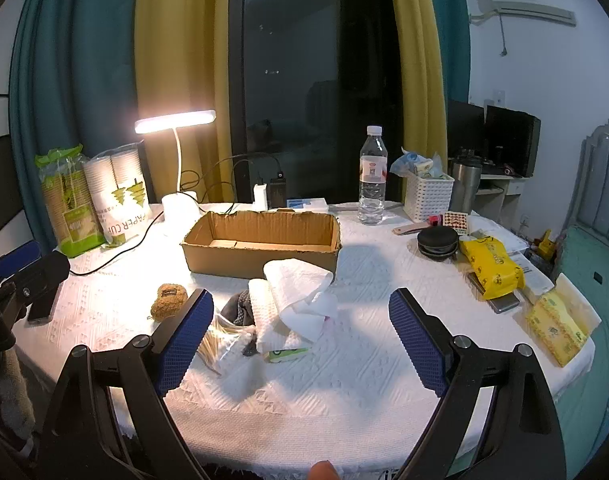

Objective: Organize soft objects

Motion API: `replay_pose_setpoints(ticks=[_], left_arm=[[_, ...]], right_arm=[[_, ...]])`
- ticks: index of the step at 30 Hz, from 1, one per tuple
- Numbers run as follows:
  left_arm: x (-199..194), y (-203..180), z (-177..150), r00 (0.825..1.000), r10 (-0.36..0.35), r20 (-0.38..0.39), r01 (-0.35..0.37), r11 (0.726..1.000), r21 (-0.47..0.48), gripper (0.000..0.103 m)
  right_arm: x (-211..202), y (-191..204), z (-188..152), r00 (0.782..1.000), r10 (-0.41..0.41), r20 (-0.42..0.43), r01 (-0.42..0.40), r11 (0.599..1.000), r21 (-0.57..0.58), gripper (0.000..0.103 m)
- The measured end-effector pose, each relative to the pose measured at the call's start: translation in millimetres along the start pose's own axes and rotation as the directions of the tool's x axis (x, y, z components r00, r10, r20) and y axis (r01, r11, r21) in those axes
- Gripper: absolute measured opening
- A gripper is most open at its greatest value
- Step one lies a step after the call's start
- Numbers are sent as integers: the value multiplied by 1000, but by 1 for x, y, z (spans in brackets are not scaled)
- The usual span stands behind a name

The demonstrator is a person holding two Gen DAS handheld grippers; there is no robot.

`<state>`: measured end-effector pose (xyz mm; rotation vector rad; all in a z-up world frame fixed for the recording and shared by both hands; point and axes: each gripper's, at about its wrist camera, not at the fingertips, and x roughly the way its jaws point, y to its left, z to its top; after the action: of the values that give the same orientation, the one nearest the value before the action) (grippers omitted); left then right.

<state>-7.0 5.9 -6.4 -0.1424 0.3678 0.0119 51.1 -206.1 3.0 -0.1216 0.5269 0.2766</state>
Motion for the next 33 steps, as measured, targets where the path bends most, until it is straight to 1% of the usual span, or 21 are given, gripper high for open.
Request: replay_pose_setpoints(ticks=[26,33], left_arm=[[0,0,0,1000,-1,-3,1,1000,0,103],[1,4,-6,1000,2,-12,-2,1000,-10,103]], right_arm=[[2,3,2,1000,0,-4,0,1000,-3,92],[4,10,-4,1000,7,-11,-7,1000,-10,92]])
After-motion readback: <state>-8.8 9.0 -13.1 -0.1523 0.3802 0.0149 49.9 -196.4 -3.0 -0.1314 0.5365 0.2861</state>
